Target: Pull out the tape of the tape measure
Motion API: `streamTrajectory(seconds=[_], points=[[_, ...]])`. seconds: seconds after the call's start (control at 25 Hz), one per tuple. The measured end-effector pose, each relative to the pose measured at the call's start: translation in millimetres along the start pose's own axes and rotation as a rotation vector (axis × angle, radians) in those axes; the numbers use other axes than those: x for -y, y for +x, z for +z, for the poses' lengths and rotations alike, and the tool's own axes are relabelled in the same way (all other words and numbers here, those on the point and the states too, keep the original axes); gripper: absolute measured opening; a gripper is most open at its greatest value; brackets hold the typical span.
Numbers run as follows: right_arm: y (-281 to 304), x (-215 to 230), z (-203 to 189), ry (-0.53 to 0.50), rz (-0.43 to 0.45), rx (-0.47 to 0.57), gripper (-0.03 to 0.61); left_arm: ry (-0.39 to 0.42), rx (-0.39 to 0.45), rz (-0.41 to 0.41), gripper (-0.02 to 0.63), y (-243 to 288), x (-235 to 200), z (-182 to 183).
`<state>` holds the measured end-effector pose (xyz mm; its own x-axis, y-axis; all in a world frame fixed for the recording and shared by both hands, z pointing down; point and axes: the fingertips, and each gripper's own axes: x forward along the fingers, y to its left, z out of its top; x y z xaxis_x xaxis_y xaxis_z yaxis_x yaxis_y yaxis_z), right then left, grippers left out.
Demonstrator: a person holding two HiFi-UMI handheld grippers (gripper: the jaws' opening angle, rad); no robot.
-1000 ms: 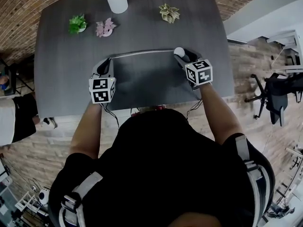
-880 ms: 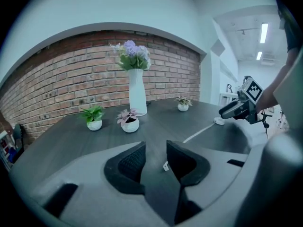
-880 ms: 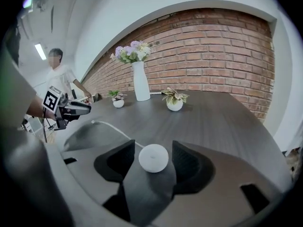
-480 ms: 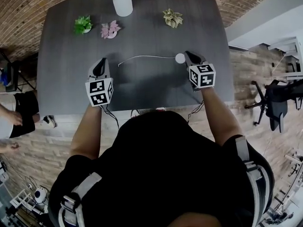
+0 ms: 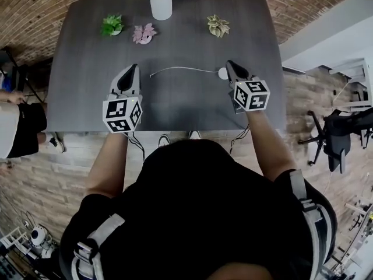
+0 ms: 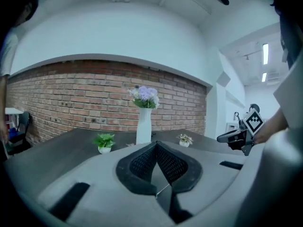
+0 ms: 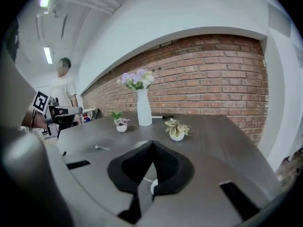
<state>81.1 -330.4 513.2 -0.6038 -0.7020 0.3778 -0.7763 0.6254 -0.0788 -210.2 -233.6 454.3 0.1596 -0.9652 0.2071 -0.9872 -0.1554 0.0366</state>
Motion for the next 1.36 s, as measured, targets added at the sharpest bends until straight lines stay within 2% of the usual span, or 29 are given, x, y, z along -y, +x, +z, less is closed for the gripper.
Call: streamTrajectory(seconds=[0.24, 0.44, 0.88, 1.36], points=[[-33, -11, 62, -0.014, -0.008, 0.165, -0.005, 0.002, 0.079, -0.037, 0.009, -9, 11, 34], [-62, -10, 83, -0.021, -0.040, 0.228, -0.005, 0.021, 0.124, -0.044, 0.009, -19, 12, 55], [-91, 3, 79, -0.011, -0.097, 0.232, -0.005, 0.034, 0.139, -0.052, 0.009, -28, 16, 68], [-88, 6, 76, -0.010, -0.091, 0.220, -0.005, 0.031, 0.126, -0.049, 0.009, -23, 17, 66]])
